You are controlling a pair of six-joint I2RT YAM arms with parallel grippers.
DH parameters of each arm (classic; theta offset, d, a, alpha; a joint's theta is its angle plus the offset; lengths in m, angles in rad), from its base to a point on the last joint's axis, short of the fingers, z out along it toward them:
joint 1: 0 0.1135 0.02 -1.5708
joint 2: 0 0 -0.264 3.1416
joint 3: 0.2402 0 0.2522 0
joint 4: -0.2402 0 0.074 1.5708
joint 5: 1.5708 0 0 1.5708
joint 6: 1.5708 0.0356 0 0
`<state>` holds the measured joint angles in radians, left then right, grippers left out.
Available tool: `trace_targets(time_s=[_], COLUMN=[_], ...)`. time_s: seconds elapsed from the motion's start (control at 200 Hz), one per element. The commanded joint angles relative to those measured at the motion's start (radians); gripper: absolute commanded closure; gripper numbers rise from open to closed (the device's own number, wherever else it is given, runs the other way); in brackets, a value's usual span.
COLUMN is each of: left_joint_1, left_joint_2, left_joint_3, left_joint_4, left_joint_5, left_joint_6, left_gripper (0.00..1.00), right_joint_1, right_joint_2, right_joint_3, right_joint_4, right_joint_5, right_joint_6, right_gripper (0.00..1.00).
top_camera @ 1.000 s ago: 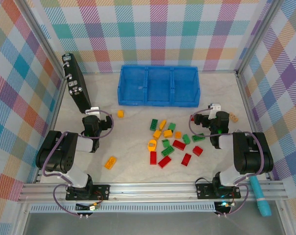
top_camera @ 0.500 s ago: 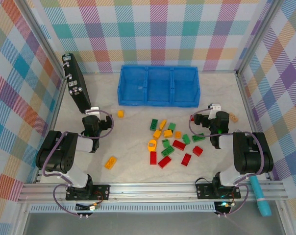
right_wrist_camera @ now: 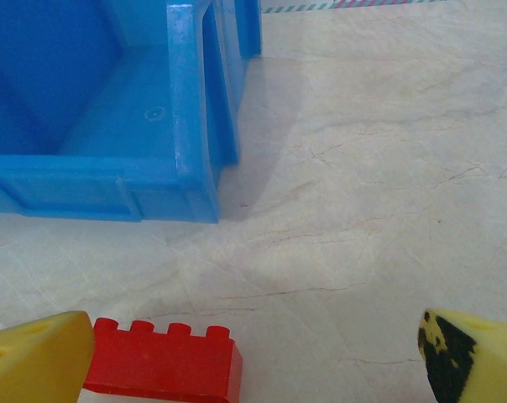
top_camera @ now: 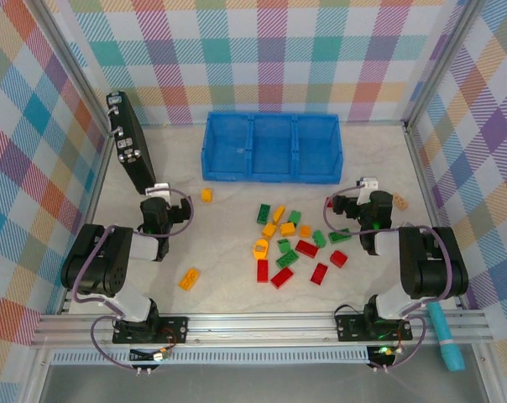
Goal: Sort the legos into containers by color
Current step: Pick up the lego from the middle-right of the table.
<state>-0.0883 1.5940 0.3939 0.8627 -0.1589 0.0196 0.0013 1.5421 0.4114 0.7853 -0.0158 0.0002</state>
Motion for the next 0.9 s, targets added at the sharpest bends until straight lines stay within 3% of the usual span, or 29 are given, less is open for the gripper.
trace_targets(time_s=[0.0,0.07,0.125,0.215,0.29,0.365,0.61,0.735,0.895], left_joint_1=[0.015,0.015,0.010,-0.045,-0.079,-0.118,-0.207,-0.229,-0.237], left_joint_2=[-0.012,-0.016,-0.048,-0.155,-0.249,-0.334,-0.434,-0.484,-0.574], left_joint_3=[0.020,0.016,0.032,0.148,0.255,0.337,0.622,0.671,0.686], left_joint_4=[-0.006,0.000,-0.041,-0.324,-0.564,-0.713,-1.113,-1.242,-1.322], left_joint_5=[0.027,0.027,-0.012,-0.181,-0.226,-0.203,-0.026,0.067,0.125], left_joint_6=[0.000,0.002,-0.005,-0.006,-0.068,-0.121,-0.138,-0.132,-0.139], left_gripper=[0.00,0.00,0.00,0.00,0.00,0.00,0.00,0.00,0.00], right_joint_1=[0.005,0.004,0.004,0.003,0.003,0.003,0.003,-0.001,-0.041], right_joint_2=[-0.007,-0.011,-0.048,-0.109,-0.132,-0.136,-0.156,-0.183,-0.174], right_joint_3=[0.008,0.010,0.052,0.219,0.292,0.381,0.539,0.562,0.562], right_joint_4=[0.028,0.030,-0.069,-0.456,-0.613,-0.771,-1.178,-1.297,-1.334], right_joint_5=[-0.004,-0.003,0.002,0.091,-0.009,-0.056,0.040,0.119,0.122], right_joint_6=[0.008,0.009,0.011,0.082,0.071,0.102,0.240,0.281,0.296], right_gripper=[0.01,0.01,0.01,0.01,0.01,0.01,0.01,0.01,0.01])
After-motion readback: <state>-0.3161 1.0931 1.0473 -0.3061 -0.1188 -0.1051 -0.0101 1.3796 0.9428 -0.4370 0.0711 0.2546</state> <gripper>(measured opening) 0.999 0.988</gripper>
